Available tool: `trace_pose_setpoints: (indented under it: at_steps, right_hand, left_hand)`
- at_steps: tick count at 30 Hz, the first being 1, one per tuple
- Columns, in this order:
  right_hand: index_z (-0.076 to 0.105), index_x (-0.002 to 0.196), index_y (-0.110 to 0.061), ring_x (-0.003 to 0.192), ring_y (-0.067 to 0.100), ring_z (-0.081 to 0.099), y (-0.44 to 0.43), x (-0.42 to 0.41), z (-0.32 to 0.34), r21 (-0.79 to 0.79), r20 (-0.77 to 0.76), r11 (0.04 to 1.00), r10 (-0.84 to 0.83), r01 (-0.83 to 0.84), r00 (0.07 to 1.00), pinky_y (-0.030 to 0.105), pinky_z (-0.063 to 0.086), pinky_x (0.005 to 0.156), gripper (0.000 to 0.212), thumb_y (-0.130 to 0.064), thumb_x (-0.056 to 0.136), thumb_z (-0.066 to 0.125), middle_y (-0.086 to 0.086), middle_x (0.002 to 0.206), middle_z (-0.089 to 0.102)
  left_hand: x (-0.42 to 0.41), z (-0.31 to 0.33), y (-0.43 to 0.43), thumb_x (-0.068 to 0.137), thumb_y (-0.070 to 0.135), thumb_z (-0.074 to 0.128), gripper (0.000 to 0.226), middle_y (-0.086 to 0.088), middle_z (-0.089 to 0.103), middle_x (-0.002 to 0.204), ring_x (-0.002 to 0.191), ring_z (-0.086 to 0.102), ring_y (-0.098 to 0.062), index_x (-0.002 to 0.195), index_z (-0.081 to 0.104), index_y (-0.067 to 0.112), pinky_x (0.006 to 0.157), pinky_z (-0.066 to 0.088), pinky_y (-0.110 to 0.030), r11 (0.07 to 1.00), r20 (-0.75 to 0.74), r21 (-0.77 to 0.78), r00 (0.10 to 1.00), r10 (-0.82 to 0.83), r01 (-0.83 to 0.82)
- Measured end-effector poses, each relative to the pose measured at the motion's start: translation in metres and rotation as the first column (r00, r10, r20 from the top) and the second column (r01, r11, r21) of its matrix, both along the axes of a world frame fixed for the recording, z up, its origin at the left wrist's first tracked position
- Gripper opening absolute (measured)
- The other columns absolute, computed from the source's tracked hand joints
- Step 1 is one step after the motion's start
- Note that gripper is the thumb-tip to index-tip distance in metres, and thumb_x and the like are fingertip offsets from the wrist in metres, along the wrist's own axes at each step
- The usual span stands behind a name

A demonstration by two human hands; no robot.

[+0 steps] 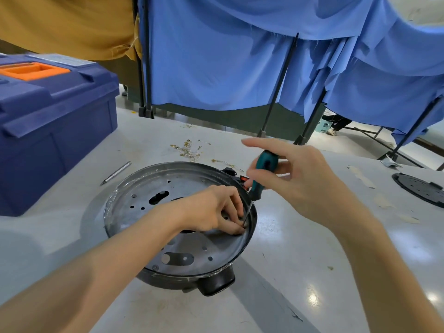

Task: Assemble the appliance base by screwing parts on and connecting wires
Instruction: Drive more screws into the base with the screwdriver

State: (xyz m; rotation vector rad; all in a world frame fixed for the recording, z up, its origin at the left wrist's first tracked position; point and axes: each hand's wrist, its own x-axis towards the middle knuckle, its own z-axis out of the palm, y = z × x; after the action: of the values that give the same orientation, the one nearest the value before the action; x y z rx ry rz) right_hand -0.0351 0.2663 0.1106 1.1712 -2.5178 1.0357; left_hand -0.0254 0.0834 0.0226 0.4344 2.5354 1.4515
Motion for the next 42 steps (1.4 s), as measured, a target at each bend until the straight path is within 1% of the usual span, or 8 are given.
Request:
trace_pose_setpoints:
  at_steps: [5,10,14,17,21,25,35,42]
  right_hand:
    - [0.067,0.1,-0.016,0.066,0.023,0.068,-0.013,-0.001,-0.012,-0.074,-0.176,0.966,-0.255,0.246,0.951,0.042,0.058,0.066,0.022,-0.036,0.092,0.061,0.005,0.073,0.066]
    - [0.059,0.123,-0.026,0.106,0.01,0.064,-0.002,-0.002,-0.003,0.083,0.006,0.994,-0.07,0.069,0.998,0.031,0.054,0.091,0.028,-0.02,0.096,0.052,-0.012,0.132,0.054]
    - [0.06,0.129,-0.024,0.078,-0.001,0.07,-0.007,-0.001,-0.006,-0.019,-0.07,0.998,-0.064,0.063,0.996,0.022,0.056,0.081,0.038,-0.026,0.091,0.065,-0.003,0.087,0.071]
    - [0.069,0.104,-0.016,0.062,0.017,0.07,-0.012,0.0,-0.014,-0.102,-0.198,0.981,-0.185,0.167,0.963,0.034,0.059,0.061,0.025,-0.035,0.088,0.067,0.007,0.07,0.065]
    - [0.067,0.097,-0.018,0.065,0.016,0.066,-0.008,-0.004,-0.014,-0.058,-0.106,0.96,-0.278,0.273,0.955,0.035,0.058,0.062,0.036,-0.052,0.084,0.06,-0.003,0.077,0.065]
    - [0.064,0.118,-0.025,0.095,0.006,0.068,0.006,-0.005,-0.003,0.01,0.069,0.998,-0.066,0.065,0.995,0.024,0.056,0.084,0.027,-0.016,0.092,0.06,-0.013,0.112,0.065]
    - [0.064,0.08,-0.016,0.052,0.015,0.061,-0.007,0.001,-0.008,-0.06,-0.157,0.955,-0.297,0.291,0.942,0.04,0.055,0.06,0.048,-0.064,0.079,0.056,-0.004,0.061,0.061]
    - [0.058,0.109,-0.029,0.072,0.021,0.07,0.002,0.0,-0.003,0.03,0.032,0.994,-0.103,0.102,0.994,0.032,0.06,0.07,0.024,-0.024,0.088,0.068,0.005,0.089,0.064]
  left_hand:
    - [0.002,0.002,0.001,0.078,0.017,0.08,0.019,0.026,0.067,0.076,0.075,0.06,0.0,0.091,0.068,0.011,0.076,0.051,-0.028,0.993,-0.037,-0.113,0.999,-0.021,0.017]
    - [0.002,0.008,0.002,0.073,0.008,0.079,0.031,0.006,0.075,0.081,0.073,0.065,-0.017,0.096,0.058,0.008,0.072,0.053,-0.038,0.993,-0.022,-0.12,1.0,-0.006,0.003]
    - [0.004,0.009,0.002,0.072,0.011,0.081,0.035,-0.001,0.076,0.088,0.088,0.068,-0.028,0.096,0.056,0.009,0.084,0.054,-0.051,0.994,-0.029,-0.111,1.0,-0.008,0.005]
    - [0.003,0.007,0.002,0.074,0.026,0.084,0.036,0.006,0.075,0.08,0.07,0.062,-0.004,0.096,0.058,0.013,0.071,0.051,-0.033,0.992,-0.028,-0.126,1.0,-0.011,0.008]
    - [0.002,0.006,0.002,0.078,0.031,0.081,0.028,0.025,0.068,0.073,0.059,0.049,0.006,0.093,0.063,0.015,0.063,0.038,-0.019,0.987,-0.049,-0.16,0.999,-0.016,0.008]
    - [0.001,0.005,0.002,0.077,0.025,0.082,0.032,0.008,0.072,0.073,0.064,0.055,-0.008,0.093,0.055,0.016,0.069,0.048,-0.035,0.994,-0.018,-0.11,1.0,0.002,-0.004]
    - [-0.002,0.003,-0.001,0.071,0.011,0.073,0.028,0.011,0.075,0.081,0.062,0.055,0.001,0.092,0.056,0.019,0.064,0.047,-0.029,0.992,-0.009,-0.128,1.0,0.002,-0.003]
    - [-0.005,0.005,-0.003,0.079,0.008,0.073,0.019,0.005,0.074,0.091,0.084,0.067,-0.01,0.095,0.067,0.013,0.086,0.054,-0.034,0.996,-0.013,-0.085,1.0,0.006,-0.008]
